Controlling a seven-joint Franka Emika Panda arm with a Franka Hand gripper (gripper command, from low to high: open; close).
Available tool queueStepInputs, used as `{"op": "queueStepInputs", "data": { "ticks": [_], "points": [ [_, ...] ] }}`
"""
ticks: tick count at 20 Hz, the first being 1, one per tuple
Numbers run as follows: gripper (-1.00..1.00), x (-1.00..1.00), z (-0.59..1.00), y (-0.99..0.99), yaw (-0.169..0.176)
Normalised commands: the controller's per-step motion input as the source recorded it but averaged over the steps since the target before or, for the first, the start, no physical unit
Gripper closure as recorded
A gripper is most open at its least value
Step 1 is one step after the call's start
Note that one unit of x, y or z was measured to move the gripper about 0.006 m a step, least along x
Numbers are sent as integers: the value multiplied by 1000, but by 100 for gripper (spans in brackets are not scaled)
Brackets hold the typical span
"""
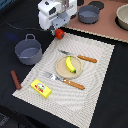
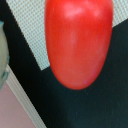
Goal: Interact with the objects in diverse but meaningful ways.
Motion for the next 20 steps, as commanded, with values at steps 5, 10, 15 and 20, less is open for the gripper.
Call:
{"op": "queueStepInputs", "data": {
  "ticks": [5, 10, 15, 20],
  "points": [
    [-100, 234, -134, 27, -10],
    [-100, 192, -198, 87, -4],
    [-100, 144, -251, 109, 0],
    [100, 125, -194, 106, 0]
  ]
}}
